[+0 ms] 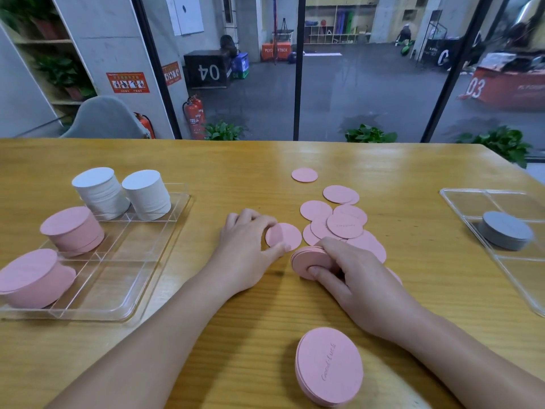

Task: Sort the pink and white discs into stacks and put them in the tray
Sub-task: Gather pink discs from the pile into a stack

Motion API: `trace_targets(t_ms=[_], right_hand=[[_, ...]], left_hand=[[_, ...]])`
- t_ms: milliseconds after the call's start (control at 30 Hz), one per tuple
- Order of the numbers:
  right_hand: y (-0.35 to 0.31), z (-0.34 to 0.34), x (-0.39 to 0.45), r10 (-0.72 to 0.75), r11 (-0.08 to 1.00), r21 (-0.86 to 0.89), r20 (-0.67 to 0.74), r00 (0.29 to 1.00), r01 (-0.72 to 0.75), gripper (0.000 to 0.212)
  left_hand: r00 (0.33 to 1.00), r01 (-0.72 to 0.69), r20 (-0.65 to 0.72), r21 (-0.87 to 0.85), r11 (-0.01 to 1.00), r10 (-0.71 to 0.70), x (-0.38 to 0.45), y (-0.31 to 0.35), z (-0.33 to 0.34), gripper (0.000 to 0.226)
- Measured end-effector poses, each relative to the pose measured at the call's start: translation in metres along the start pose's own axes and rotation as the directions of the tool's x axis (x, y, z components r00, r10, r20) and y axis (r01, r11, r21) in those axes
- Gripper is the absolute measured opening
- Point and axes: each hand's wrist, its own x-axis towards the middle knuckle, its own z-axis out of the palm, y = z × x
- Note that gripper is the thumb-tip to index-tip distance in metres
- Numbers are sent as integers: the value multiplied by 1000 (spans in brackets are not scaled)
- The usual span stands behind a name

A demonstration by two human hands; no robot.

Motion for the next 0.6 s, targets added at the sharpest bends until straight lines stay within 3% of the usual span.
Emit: trace_targets(t_ms=[167, 300, 367, 500, 600], right_hand=[[0, -2, 0, 5, 1000, 1, 6, 1000, -5, 20], [-1, -3, 0, 18, 1000, -12, 7, 1000, -18, 16], [-2, -3, 0, 31, 999, -12, 9, 999, -31, 18], [-3, -4, -1, 45, 999, -10, 12, 999, -45, 17], [-3, -4, -1, 51, 999, 2, 13, 999, -51, 15]], left_hand=[[997, 6, -72, -337, 942, -32, -10, -8, -16, 39], [989, 59, -76, -596, 801, -130, -11, -12, -22, 4], [987, 60, -66, -688, 724, -144, -12, -9, -22, 17], [995, 75, 12, -745, 663, -98, -14, -7, -23, 30], [991, 78, -22, -714, 696, -134, -12, -14, -21, 7]])
